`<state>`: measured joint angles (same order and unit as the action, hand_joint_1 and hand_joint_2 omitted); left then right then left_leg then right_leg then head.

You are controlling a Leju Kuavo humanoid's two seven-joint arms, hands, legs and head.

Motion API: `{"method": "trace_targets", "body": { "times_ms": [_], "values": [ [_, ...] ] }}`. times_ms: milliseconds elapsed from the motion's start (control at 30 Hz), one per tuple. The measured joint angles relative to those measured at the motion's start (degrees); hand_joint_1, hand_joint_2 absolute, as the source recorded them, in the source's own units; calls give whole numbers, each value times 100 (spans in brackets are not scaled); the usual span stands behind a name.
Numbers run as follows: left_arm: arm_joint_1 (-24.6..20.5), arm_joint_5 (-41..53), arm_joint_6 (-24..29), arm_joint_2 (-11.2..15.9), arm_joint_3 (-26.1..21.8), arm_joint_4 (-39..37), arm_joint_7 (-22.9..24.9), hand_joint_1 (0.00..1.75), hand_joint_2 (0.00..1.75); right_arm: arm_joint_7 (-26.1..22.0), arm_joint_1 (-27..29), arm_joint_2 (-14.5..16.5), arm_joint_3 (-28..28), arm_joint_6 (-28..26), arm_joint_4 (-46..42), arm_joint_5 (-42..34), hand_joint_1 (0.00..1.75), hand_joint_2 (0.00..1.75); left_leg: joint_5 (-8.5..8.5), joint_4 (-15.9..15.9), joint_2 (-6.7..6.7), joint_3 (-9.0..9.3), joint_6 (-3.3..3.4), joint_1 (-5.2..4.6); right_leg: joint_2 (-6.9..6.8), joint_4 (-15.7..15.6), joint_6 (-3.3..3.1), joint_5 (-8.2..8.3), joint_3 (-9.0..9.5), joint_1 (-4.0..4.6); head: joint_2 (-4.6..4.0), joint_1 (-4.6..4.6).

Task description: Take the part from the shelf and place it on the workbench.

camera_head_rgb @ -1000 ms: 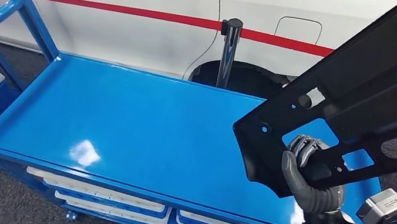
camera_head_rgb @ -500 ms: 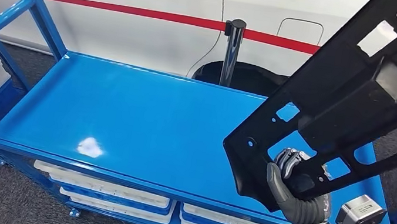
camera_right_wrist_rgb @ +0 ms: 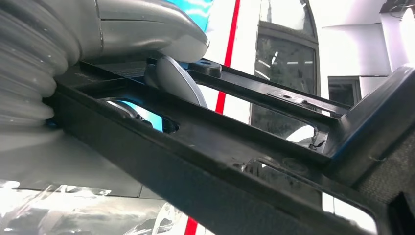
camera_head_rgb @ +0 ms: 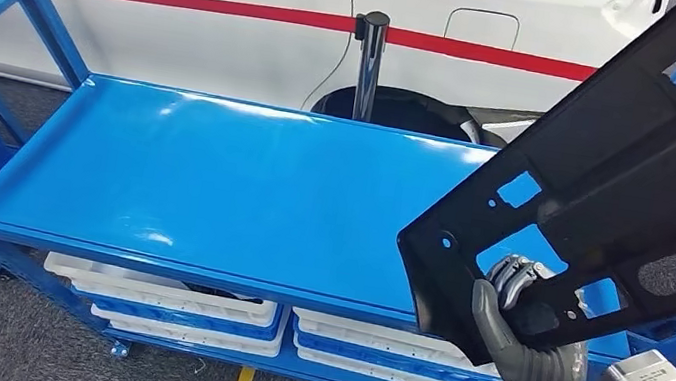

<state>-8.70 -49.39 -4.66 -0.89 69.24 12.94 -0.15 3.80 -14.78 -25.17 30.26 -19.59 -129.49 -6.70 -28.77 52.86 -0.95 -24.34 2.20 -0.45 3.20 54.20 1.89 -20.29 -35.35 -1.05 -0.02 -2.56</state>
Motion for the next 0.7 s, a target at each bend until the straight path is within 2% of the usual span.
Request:
{"method": "trace_targets", "body": {
  "times_ms": [100,133,167,200,233,267,300,333,367,400,433,467,500,533,633,667,700],
  "values": [
    [37,-33,12,0,-2,-1,-33,0,175,108,4,-77,-58,-76,-72,34,175,175,127,-55,23,-79,85,-31,-15,-14,110,95,-54,-17,0,0],
    [40,-44,31,-1,-2,-1,-39,0,175,133,5,-105,-86,-104,-101,40,175,175,194,-67,42,-129,131,-23,-60,49,137,3,-95,-23,0,4],
    [42,-56,55,-2,-3,-1,-42,0,175,153,4,-136,-116,-125,-133,45,175,175,266,-84,66,-189,174,-11,-121,212,160,-199,-164,-26,0,7],
    [46,-66,88,-3,-3,-1,-42,0,175,169,2,-169,-148,-141,-160,49,175,175,329,-91,88,-253,204,-4,-191,499,177,-505,-257,-37,0,12],
    [52,-74,117,-3,-4,-1,-42,0,175,186,2,-196,-179,-153,-189,52,175,175,387,-88,101,-330,224,-5,-239,885,205,-836,-362,-39,0,20],
    [56,-83,151,-3,-7,-1,-42,0,175,207,5,-227,-208,-164,-213,56,175,175,445,-84,119,-407,229,-5,-258,1288,234,-1080,-443,-44,0,22],
    [59,-84,196,-3,-8,-1,-40,0,175,230,11,-257,-238,-179,-238,60,175,175,504,-79,138,-481,223,-5,-264,1614,260,-1186,-473,-49,0,26],
    [64,-90,247,-4,-10,-1,-37,0,175,254,15,-284,-265,-196,-260,64,175,175,560,-69,159,-553,214,-4,-266,1783,282,-1148,-426,-51,0,27],
    [66,-94,302,-5,-13,-1,-33,0,175,279,20,-314,-294,-215,-285,68,175,175,609,-58,180,-619,199,0,-272,1732,297,-996,-275,-54,0,29],
    [67,-99,345,-6,-14,-1,-29,0,175,305,23,-340,-323,-237,-310,73,175,175,651,-39,197,-676,179,5,-285,1477,310,-819,-26,-60,0,29],
    [65,-110,373,-6,-16,-1,-27,0,175,333,26,-367,-354,-258,-339,80,175,175,683,-13,209,-729,155,2,-311,1054,321,-714,308,-63,0,32],
    [59,-122,386,-6,-19,-2,-28,0,175,363,31,-401,-388,-281,-374,92,175,175,709,19,218,-771,128,-5,-329,593,307,-686,631,-57,0,32],
    [53,-136,388,-5,-21,-2,-28,0,175,394,35,-432,-422,-305,-406,108,175,175,737,50,228,-802,97,-16,-342,229,283,-721,861,-48,0,31],
    [48,-151,391,-5,-23,-3,-28,0,175,421,38,-464,-458,-333,-441,124,175,175,769,74,239,-833,65,-28,-344,-5,248,-785,991,-35,0,31],
    [41,-174,403,-3,-27,-7,-40,0,175,493,50,-545,-570,-402,-546,156,175,175,838,113,248,-926,-21,-38,-336,-93,124,-798,936,-53,0,28],
    [42,-183,417,-2,-30,-9,-46,0,175,516,55,-569,-606,-415,-577,160,175,175,759,174,226,-966,-49,-34,-344,-94,78,-765,896,-67,0,25],
    [41,-191,439,-1,-33,-11,-50,0,175,537,59,-591,-641,-427,-604,163,175,175,581,324,199,-1024,-74,-26,-353,-97,33,-723,853,-78,0,21]
  ]
}}
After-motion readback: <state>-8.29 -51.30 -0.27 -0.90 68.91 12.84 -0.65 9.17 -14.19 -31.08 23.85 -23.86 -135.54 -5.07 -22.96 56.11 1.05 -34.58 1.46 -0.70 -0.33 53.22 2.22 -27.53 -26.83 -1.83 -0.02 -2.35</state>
